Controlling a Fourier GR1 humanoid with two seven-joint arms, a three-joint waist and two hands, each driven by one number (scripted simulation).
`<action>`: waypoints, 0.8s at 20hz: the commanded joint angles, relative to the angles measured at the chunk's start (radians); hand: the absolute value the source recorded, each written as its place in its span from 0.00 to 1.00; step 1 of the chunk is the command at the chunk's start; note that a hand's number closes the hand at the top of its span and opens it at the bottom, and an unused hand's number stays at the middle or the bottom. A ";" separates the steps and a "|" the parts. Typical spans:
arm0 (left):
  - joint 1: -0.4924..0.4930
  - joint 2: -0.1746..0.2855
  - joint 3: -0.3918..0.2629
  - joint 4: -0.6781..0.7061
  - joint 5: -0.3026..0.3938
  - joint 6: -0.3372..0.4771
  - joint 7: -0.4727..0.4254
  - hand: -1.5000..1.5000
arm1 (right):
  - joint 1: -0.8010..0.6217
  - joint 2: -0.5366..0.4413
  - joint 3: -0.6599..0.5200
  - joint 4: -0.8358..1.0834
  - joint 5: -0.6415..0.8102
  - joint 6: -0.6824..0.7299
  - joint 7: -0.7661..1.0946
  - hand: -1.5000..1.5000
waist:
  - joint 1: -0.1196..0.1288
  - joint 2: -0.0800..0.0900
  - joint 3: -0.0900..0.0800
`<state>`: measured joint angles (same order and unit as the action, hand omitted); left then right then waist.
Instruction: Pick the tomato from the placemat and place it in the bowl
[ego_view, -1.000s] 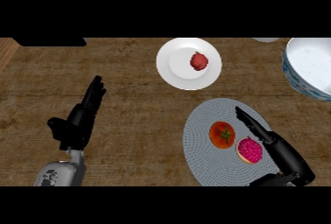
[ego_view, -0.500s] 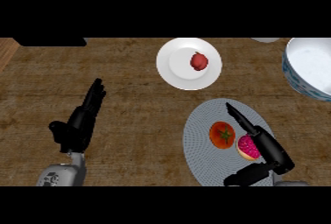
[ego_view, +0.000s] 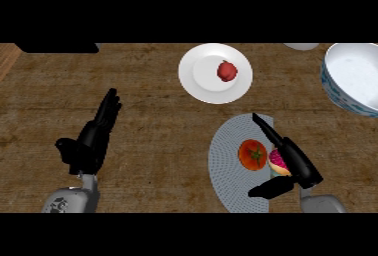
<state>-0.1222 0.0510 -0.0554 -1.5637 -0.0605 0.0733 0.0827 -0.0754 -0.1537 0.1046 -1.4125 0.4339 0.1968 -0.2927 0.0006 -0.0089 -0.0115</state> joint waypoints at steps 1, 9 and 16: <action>0.048 -0.001 0.000 -0.038 0.000 0.001 0.009 0.50 | 0.005 0.013 0.015 0.040 -0.005 0.034 -0.003 0.00 | 0.002 0.008 0.012; -0.019 0.008 0.022 -0.018 0.006 -0.012 0.016 0.50 | -0.037 -0.033 0.100 0.101 0.155 -0.019 -0.195 1.00 | 0.001 0.009 0.012; 0.011 0.014 0.026 0.006 0.017 -0.033 -0.004 0.50 | 0.028 -0.124 -0.033 -0.016 -0.004 0.160 -0.048 1.00 | -0.007 0.007 0.011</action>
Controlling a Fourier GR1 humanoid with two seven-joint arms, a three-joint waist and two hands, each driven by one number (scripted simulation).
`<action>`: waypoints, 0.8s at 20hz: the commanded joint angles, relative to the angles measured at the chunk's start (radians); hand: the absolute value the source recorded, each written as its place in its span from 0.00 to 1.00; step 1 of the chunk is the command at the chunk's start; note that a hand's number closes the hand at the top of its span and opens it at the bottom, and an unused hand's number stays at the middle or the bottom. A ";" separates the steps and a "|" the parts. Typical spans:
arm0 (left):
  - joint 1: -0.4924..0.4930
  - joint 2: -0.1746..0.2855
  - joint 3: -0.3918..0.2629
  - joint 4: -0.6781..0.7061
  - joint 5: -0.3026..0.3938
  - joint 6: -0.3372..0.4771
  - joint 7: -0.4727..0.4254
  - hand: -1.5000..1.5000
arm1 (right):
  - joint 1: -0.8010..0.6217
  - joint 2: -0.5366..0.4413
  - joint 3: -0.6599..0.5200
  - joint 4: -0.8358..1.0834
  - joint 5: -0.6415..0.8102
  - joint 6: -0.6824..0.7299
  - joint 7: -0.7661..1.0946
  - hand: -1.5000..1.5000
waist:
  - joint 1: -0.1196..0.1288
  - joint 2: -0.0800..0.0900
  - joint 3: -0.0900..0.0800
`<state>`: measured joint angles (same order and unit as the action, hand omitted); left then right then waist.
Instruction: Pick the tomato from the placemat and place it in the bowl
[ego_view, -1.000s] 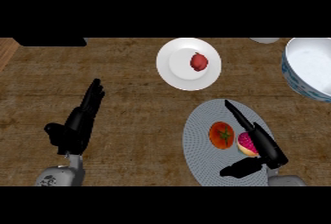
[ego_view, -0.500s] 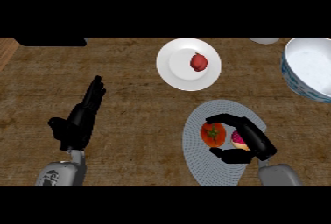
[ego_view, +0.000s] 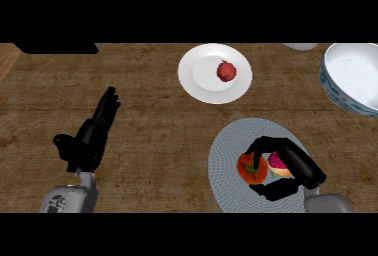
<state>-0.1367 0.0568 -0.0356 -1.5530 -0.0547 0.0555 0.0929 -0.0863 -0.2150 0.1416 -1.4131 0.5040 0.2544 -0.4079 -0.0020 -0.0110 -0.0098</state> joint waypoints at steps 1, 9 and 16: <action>0.005 0.034 0.032 -0.026 0.013 -0.010 0.025 0.50 | 0.049 -0.125 -0.124 -0.053 -0.128 0.177 0.109 1.00 | -0.012 0.007 0.009; -0.036 -0.017 -0.009 0.028 -0.020 0.014 0.015 0.50 | 0.064 -0.139 -0.281 -0.284 -0.374 0.308 0.215 1.00 | -0.009 0.009 0.009; 0.009 -0.013 -0.001 0.006 -0.020 0.016 -0.008 0.50 | 0.131 -0.120 -0.391 -0.601 -0.451 0.228 0.246 1.00 | -0.014 0.007 0.009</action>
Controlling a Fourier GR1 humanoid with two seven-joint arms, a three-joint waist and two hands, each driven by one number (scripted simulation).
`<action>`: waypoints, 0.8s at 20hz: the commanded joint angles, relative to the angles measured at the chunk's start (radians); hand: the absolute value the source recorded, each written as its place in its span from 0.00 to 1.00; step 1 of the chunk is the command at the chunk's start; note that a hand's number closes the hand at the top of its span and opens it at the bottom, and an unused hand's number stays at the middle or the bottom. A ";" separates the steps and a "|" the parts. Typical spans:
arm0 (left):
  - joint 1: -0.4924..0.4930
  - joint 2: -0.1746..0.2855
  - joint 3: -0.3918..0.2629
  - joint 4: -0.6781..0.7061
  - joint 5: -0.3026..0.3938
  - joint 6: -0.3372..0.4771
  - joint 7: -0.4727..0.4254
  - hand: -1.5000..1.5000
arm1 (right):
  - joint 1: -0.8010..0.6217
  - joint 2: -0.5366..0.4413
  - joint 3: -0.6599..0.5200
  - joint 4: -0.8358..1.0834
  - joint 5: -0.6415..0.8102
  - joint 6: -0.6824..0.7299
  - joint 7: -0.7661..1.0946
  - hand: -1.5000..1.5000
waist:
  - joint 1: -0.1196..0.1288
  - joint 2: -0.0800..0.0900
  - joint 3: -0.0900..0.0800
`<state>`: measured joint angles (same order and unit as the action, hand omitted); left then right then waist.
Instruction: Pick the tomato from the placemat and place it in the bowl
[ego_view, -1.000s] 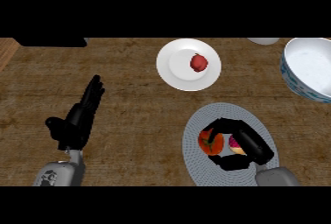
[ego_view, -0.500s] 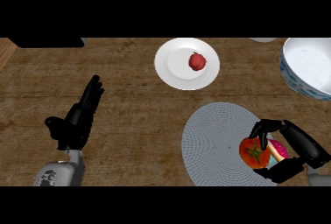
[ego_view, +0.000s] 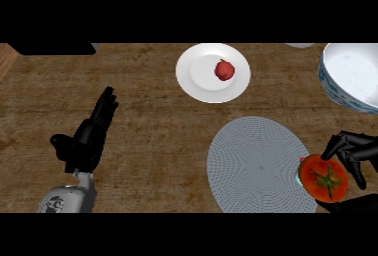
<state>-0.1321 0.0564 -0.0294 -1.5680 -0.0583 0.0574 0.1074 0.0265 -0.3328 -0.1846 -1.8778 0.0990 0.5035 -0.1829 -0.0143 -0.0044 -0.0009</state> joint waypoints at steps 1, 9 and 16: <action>-0.051 0.016 0.040 0.059 0.011 -0.004 -0.022 0.50 | -0.035 -0.013 -0.087 -0.143 -0.047 -0.040 0.042 1.00 | -0.002 0.002 0.000; -0.020 -0.010 -0.007 -0.001 -0.018 0.013 0.017 0.50 | -0.141 -0.128 -0.205 -0.393 -0.172 -0.071 0.475 1.00 | 0.009 0.002 0.000; 0.037 0.012 0.005 0.019 0.007 -0.040 -0.076 0.50 | -0.468 -0.291 -0.230 -0.190 -0.255 -0.124 0.723 1.00 | 0.021 0.004 0.000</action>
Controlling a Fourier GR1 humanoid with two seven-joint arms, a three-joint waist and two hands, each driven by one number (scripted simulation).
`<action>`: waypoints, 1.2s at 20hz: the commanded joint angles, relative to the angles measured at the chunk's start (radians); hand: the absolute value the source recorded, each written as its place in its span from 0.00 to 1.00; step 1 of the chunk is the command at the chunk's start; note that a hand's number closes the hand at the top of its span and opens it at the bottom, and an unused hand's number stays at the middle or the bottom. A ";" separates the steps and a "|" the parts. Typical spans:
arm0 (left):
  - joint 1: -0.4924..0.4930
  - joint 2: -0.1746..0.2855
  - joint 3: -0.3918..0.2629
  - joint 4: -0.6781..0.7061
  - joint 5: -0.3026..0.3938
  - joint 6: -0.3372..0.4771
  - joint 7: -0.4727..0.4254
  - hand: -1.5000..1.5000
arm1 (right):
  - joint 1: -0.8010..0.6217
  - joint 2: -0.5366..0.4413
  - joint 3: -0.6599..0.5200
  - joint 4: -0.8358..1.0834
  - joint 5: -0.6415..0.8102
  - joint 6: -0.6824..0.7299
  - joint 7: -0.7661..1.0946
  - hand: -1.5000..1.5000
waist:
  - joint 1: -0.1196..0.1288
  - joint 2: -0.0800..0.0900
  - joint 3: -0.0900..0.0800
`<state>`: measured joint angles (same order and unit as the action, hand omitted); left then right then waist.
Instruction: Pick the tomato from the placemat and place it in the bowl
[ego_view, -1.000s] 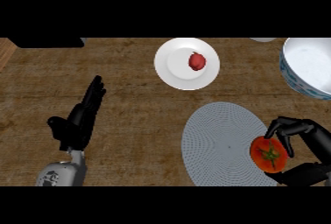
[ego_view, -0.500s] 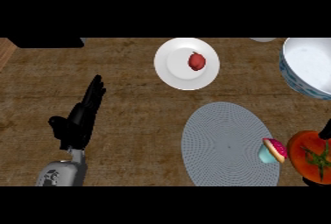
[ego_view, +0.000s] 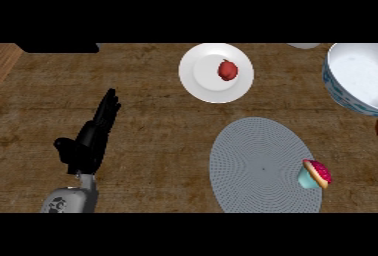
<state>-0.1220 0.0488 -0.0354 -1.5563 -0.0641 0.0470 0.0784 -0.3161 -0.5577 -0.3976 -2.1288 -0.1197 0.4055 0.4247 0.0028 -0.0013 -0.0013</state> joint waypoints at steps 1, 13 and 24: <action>-0.040 -0.004 -0.003 -0.035 -0.013 0.019 0.071 0.50 | -0.161 -0.071 -0.011 0.114 -0.019 -0.039 0.104 1.00 | 0.005 0.001 0.001; -0.043 0.001 0.021 0.004 0.016 -0.012 0.026 0.50 | -0.241 -0.218 0.075 0.554 0.341 -0.030 -0.214 1.00 | 0.010 0.008 0.002; -0.038 -0.016 -0.009 0.011 -0.004 -0.012 0.012 0.50 | -0.419 -0.236 0.157 1.217 0.631 -0.278 -0.607 1.00 | 0.034 0.014 0.002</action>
<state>-0.1618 0.0384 -0.0423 -1.5441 -0.0702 0.0355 0.0916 -0.6857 -0.7673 -0.2407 -1.1303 0.4477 0.1809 -0.0564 0.0309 0.0104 0.0006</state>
